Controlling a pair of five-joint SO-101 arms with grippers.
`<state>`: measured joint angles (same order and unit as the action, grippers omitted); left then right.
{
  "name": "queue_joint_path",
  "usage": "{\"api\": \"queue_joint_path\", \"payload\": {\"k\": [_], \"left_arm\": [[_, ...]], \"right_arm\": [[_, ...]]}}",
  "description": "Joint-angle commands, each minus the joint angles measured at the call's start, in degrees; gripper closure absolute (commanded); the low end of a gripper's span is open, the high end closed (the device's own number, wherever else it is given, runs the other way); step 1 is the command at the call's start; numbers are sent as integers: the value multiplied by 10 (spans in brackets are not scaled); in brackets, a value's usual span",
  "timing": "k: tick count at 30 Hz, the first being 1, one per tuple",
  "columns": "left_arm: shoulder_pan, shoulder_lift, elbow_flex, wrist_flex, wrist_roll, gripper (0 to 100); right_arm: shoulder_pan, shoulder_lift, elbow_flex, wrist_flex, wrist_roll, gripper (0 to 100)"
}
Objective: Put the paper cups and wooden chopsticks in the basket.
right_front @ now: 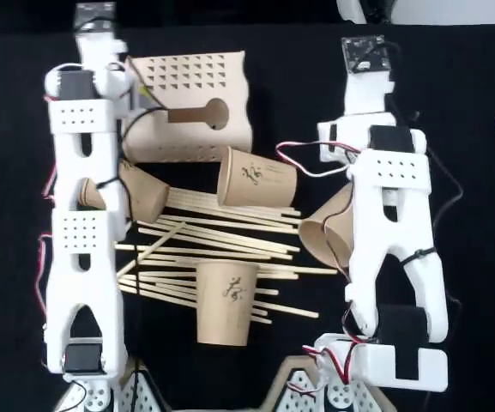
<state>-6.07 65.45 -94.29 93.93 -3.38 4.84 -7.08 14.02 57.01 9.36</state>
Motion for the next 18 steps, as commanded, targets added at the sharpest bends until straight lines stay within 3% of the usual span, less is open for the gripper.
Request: {"api": "queue_joint_path", "payload": {"k": [1,9,18], "left_arm": [[73,4,-10,35,-16,711],[98,-2,-11,37,-59,712],[68,-1,-10,47,-40,712]], "right_arm": [[18,-28,-5,-42,0,698],[1,75,-48,-108,-39,698],[-57,248,-276,-18,-57,698]]}}
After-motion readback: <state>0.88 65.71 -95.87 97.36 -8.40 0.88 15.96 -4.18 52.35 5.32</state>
